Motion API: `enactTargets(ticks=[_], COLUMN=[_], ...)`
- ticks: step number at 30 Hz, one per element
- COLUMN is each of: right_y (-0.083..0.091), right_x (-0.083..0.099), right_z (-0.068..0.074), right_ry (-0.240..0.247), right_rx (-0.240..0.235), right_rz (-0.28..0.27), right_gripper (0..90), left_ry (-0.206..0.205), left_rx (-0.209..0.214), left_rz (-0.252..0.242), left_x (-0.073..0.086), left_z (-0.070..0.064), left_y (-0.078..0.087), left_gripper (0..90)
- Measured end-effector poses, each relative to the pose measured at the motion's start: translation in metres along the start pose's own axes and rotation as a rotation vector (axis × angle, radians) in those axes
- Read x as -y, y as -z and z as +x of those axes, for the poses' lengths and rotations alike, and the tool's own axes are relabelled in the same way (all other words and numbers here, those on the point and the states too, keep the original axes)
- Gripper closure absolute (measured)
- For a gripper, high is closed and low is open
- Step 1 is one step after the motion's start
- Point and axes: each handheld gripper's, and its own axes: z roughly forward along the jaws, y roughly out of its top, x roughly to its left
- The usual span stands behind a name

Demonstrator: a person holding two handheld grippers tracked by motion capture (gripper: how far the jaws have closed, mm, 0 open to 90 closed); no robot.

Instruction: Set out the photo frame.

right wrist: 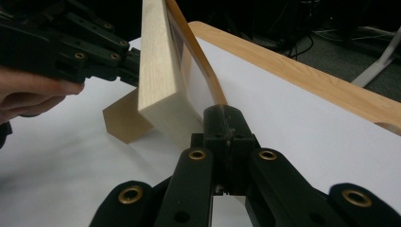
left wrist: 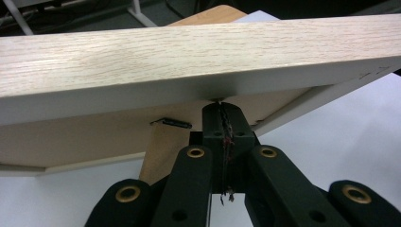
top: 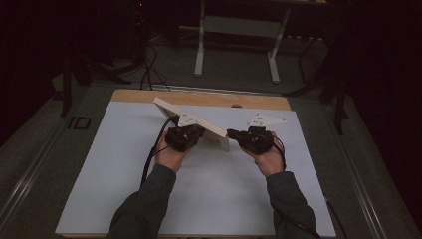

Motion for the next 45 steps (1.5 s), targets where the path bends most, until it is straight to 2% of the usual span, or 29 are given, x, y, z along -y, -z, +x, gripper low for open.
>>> enactTargets(ticks=[7, 12, 13, 14, 15, 17, 20, 35, 40, 41, 45], right_y=[-0.011, -0.018, -0.018, -0.018, -0.019, -0.02, -0.022, -0.02, -0.019, -0.02, -0.02], right_x=[-0.01, -0.014, -0.014, -0.014, -0.014, -0.015, -0.014, -0.015, -0.017, -0.018, -0.019], right_z=[-0.002, 0.0, 0.0, 0.0, -0.001, -0.001, 0.0, 0.01, 0.017, 0.022, 0.028], right_ry=[-0.007, 0.002, 0.003, 0.003, 0.004, -0.001, -0.006, 0.035, 0.07, 0.093, 0.112], right_rx=[-0.01, -0.018, -0.019, -0.019, -0.021, -0.024, -0.053, -0.109, -0.13, -0.147, -0.165], right_rz=[0.001, 0.018, 0.02, 0.02, 0.022, 0.023, 0.028, 0.077, 0.095, 0.105, 0.11], right_gripper=[90.0, 90.0, 90.0, 90.0, 90.0, 90.0, 90.0, 90.0, 90.0, 90.0, 90.0], left_ry=[0.002, 0.046, 0.068, 0.068, 0.098, 0.102, 0.097, 0.082, 0.072, 0.068, 0.065], left_rx=[-0.005, -0.033, -0.045, -0.045, -0.046, -0.046, -0.045, -0.021, -0.014, -0.009, -0.005], left_rz=[0.001, -0.003, -0.008, -0.008, -0.008, -0.005, -0.003, 0.01, 0.017, 0.019, 0.014], left_x=[0.001, 0.003, 0.005, 0.005, 0.005, 0.005, 0.004, 0.004, 0.002, 0.002, 0.001], left_z=[0.002, 0.014, 0.019, 0.019, 0.025, 0.026, 0.023, 0.016, 0.016, 0.016, 0.014], left_y=[0.0, 0.003, 0.005, 0.005, 0.006, 0.006, 0.004, -0.001, -0.001, -0.002, -0.002], left_gripper=[90.0, 90.0, 90.0, 90.0, 90.0, 90.0, 90.0, 90.0, 90.0, 90.0, 90.0])
